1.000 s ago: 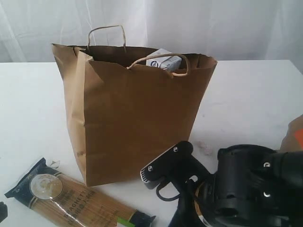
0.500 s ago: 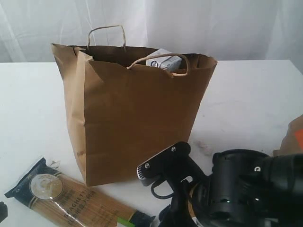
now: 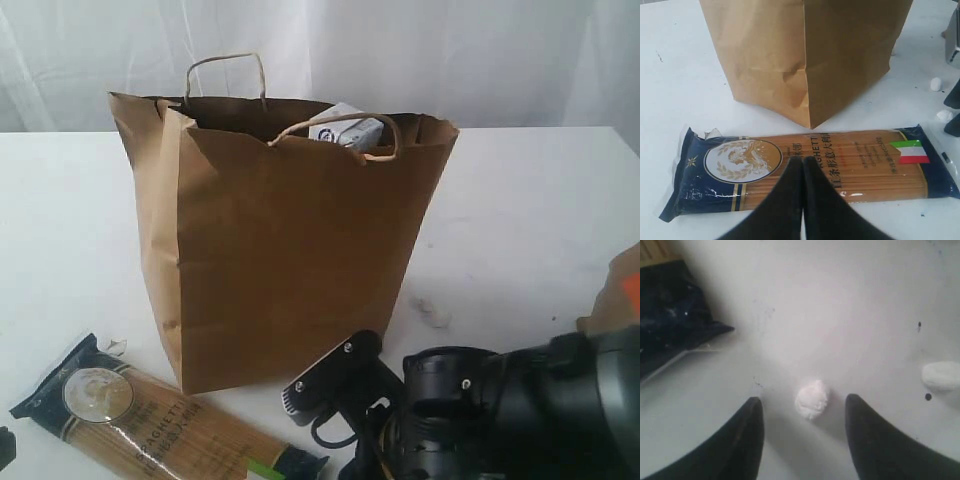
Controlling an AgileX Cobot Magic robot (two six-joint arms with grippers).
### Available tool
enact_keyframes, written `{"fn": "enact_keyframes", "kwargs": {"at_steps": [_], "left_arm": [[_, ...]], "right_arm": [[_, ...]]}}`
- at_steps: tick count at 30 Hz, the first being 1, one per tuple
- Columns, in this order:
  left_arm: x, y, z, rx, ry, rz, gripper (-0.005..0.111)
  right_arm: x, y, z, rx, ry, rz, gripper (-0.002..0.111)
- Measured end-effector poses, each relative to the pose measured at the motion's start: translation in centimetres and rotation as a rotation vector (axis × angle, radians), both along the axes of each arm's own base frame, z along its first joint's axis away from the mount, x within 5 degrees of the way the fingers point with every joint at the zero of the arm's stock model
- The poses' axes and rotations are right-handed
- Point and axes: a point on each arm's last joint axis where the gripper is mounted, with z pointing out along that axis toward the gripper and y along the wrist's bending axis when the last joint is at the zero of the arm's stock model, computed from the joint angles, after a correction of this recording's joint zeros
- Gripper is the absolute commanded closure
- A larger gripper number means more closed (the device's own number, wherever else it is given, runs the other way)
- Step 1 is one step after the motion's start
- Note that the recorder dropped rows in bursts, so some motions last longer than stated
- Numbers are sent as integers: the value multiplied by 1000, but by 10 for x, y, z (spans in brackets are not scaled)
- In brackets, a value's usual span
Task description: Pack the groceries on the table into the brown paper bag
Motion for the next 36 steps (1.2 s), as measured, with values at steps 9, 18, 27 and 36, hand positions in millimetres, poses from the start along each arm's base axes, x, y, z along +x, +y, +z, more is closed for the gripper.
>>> {"fn": "enact_keyframes", "kwargs": {"at_steps": [9,18,27,36], "left_arm": [[0,0,0,0,0,0,107],[0,0,0,0,0,0,107],[0,0,0,0,0,0,107],[0,0,0,0,0,0,107]], "right_arm": [[5,3,-7,28,2,-9,107],[2,0,8,80,1,-52,108],[-15,-12,50,131,-31,-73,108],[-30,-29,82,161,-64,-84,108]]}}
